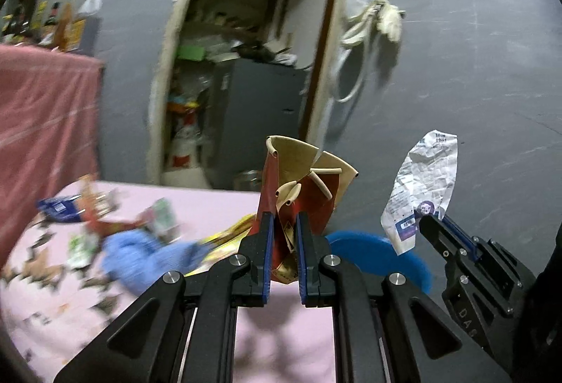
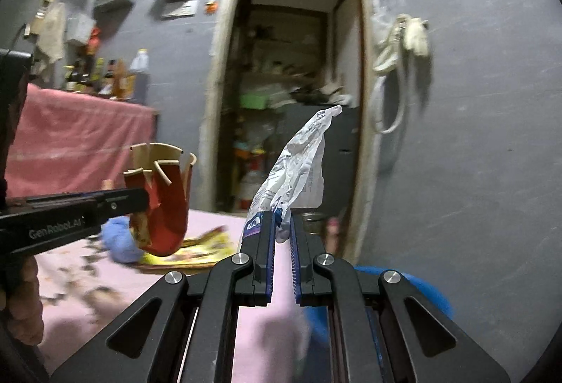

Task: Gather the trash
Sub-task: 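Carry the cup and wrapper over the blue basin and open both grippers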

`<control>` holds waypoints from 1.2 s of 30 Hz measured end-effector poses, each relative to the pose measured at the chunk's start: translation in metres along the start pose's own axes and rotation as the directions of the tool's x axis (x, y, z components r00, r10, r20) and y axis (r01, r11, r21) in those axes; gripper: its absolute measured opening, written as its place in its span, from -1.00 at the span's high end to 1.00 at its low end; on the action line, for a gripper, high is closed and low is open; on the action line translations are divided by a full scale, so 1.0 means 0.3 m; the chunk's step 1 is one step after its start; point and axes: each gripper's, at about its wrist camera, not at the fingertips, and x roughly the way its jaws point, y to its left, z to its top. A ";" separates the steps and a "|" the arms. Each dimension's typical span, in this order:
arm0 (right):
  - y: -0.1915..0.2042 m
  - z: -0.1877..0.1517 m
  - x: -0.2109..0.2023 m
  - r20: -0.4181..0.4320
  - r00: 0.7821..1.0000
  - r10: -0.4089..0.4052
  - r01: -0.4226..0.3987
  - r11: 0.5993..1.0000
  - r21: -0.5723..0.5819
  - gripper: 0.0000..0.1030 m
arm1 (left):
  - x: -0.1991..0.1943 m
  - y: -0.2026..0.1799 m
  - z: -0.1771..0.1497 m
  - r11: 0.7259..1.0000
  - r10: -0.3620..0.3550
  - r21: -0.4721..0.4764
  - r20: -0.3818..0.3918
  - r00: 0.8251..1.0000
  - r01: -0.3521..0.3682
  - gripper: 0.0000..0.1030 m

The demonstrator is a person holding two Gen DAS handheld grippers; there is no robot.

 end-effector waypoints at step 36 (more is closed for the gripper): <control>-0.547 -0.211 0.251 -0.322 0.933 -0.162 0.216 0.967 0.138 0.46 | 0.676 -0.297 -0.156 0.994 -0.073 -0.098 -0.332 0.940 0.042 0.39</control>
